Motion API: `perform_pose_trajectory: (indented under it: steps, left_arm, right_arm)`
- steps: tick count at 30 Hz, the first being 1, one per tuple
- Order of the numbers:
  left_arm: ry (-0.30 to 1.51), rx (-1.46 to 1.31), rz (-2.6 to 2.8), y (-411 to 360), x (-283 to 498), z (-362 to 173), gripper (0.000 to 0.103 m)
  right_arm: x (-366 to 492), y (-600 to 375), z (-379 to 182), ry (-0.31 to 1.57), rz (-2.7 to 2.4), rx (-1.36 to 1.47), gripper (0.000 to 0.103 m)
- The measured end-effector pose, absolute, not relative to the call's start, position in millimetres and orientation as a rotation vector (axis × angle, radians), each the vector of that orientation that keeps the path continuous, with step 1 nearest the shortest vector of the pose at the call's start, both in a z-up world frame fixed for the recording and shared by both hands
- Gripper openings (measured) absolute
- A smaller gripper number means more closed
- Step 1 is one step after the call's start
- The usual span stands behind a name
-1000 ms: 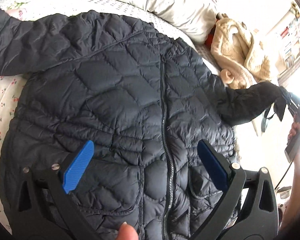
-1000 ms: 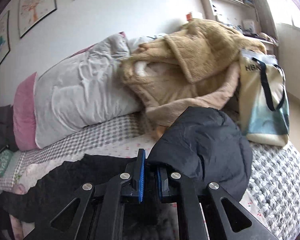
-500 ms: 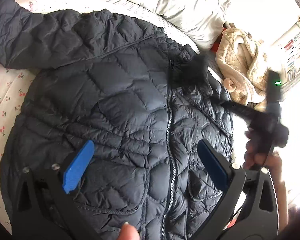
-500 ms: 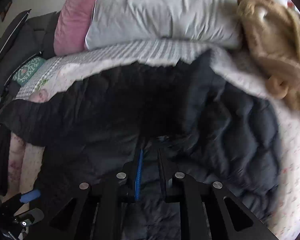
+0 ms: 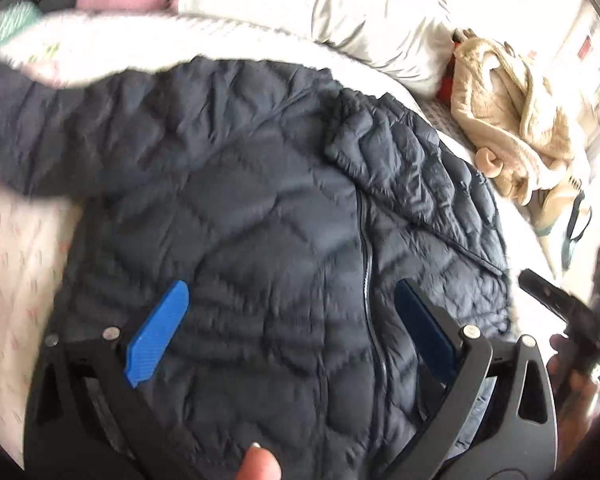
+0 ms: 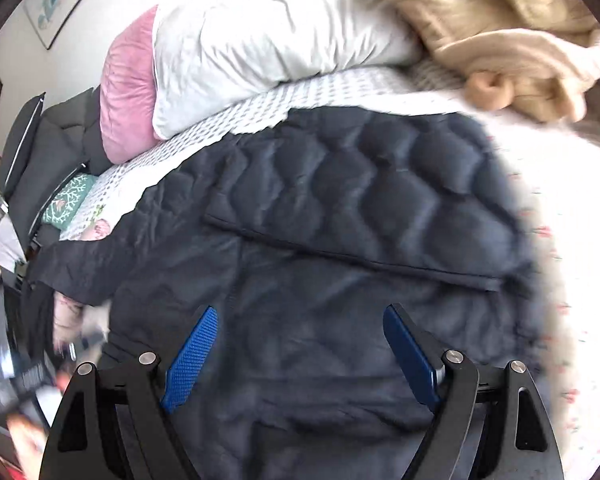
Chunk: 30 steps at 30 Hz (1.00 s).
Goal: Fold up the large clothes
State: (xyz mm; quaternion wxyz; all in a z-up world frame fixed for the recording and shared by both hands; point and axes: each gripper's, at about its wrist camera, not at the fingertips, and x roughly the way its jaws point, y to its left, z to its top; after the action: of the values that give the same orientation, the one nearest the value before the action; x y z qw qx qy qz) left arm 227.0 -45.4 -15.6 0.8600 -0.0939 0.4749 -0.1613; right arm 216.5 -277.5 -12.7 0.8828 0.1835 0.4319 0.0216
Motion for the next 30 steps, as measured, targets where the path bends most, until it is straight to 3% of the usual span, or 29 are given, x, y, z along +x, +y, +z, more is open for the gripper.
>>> perform_pose_trajectory:
  steps: [3, 8, 10, 15, 17, 18, 19, 25, 30]
  left_arm:
    - [1.037, -0.169, -0.409, -65.9, 264.5, -22.5, 0.102]
    - [1.065, -0.167, -0.483, -97.7, 324.3, -41.4, 0.091]
    - [1.069, -0.168, -0.482, -109.9, 345.5, -51.3, 0.080]
    - [1.074, -0.228, -0.438, -128.4, 390.3, -82.2, 0.070]
    - [1.064, -0.288, -0.436, -131.1, 399.1, -88.9, 0.047]
    - [1.061, -0.302, -0.443, -132.3, 400.0, -89.1, 0.018]
    - [1.055, -0.326, -0.466, -134.5, 398.4, -85.6, 0.011]
    - [0.979, -0.346, -0.523, -129.7, 358.7, -33.6, 0.008]
    - [1.135, -0.300, -0.366, -108.7, 330.5, -42.6, 0.008]
  right_arm:
    - [203.8, -302.0, -17.9, 0.854, -0.044, 0.356, 0.086]
    - [193.1, -346.7, -34.7, 0.796, -0.159, 0.368, 0.086]
    - [197.7, -357.9, -41.0, 0.813, -0.181, 0.359, 0.086]
    - [208.4, -369.1, -62.7, 0.843, -0.240, 0.312, 0.086]
    - [214.1, -369.0, -74.0, 0.874, -0.260, 0.275, 0.086]
    - [215.6, -368.4, -78.5, 0.884, -0.266, 0.256, 0.086]
    - [217.1, -367.8, -82.1, 0.895, -0.273, 0.238, 0.086]
    - [214.2, -378.5, -82.6, 0.871, -0.337, 0.230, 0.086]
    - [207.4, -388.0, -73.3, 0.825, -0.407, 0.216, 0.086]
